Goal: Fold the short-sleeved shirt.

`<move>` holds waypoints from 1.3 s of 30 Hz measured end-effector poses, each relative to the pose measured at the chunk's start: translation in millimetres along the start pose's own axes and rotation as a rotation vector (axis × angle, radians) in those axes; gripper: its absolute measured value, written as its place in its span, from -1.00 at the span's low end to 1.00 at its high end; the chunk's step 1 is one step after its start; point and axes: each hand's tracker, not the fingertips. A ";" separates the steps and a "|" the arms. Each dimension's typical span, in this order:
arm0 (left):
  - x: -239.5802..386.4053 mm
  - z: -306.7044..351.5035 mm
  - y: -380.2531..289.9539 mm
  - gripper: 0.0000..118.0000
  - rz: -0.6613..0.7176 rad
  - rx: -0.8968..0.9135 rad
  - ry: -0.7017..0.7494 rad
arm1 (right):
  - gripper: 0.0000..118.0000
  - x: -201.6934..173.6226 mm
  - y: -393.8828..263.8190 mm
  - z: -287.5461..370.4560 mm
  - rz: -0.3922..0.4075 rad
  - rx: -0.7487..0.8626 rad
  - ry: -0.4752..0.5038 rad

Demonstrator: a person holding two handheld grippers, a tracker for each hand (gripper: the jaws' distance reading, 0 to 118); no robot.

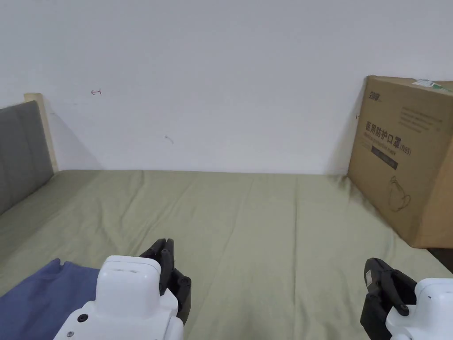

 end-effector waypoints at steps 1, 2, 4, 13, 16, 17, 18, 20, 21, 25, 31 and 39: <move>-1.9 -0.2 0.0 -0.93 0.024 -0.019 -0.029 | -1.00 3.2 -1.4 -1.2 -0.037 -0.009 0.011; -2.6 -1.3 0.0 -0.94 0.021 -0.021 -0.021 | -1.00 5.1 -2.3 -2.0 -0.051 -0.011 0.013; -1.5 -1.7 -1.7 -0.96 0.022 -0.023 -0.014 | -1.00 5.4 -0.9 -0.1 -0.050 -0.003 -0.004; -40.4 5.4 -4.3 -1.00 0.068 -0.060 0.035 | -1.00 -13.3 -2.1 -16.4 -0.069 -0.047 0.028; -84.6 27.3 -3.5 -1.00 0.045 -0.055 0.155 | -1.00 -48.4 -0.9 -36.6 -0.106 -0.086 0.138; -99.2 36.2 -3.7 -1.00 0.034 -0.051 0.204 | -1.00 -63.0 -1.3 -40.9 -0.108 -0.091 0.178; -114.6 46.7 -4.4 -1.00 0.009 -0.050 0.260 | -1.00 -81.1 -1.7 -44.1 -0.098 -0.086 0.225; -137.6 66.4 -6.8 -1.00 -0.043 -0.054 0.358 | -1.00 -113.0 -0.2 -47.3 -0.067 -0.075 0.317; -146.4 75.4 -8.2 -1.00 -0.067 -0.061 0.398 | -1.00 -130.3 -0.6 -48.1 -0.045 -0.083 0.363; -164.2 92.1 -15.6 -1.00 -0.083 -0.081 0.444 | -1.00 -167.9 1.3 -47.7 -0.029 -0.075 0.487; -197.2 58.1 -2.1 -1.00 0.068 -0.102 0.404 | -1.00 -157.1 3.9 -51.8 -0.032 -0.091 0.497; -315.9 -99.2 -79.4 0.84 0.220 -0.717 0.189 | -1.00 -103.5 -17.1 -61.4 -0.039 -0.237 0.388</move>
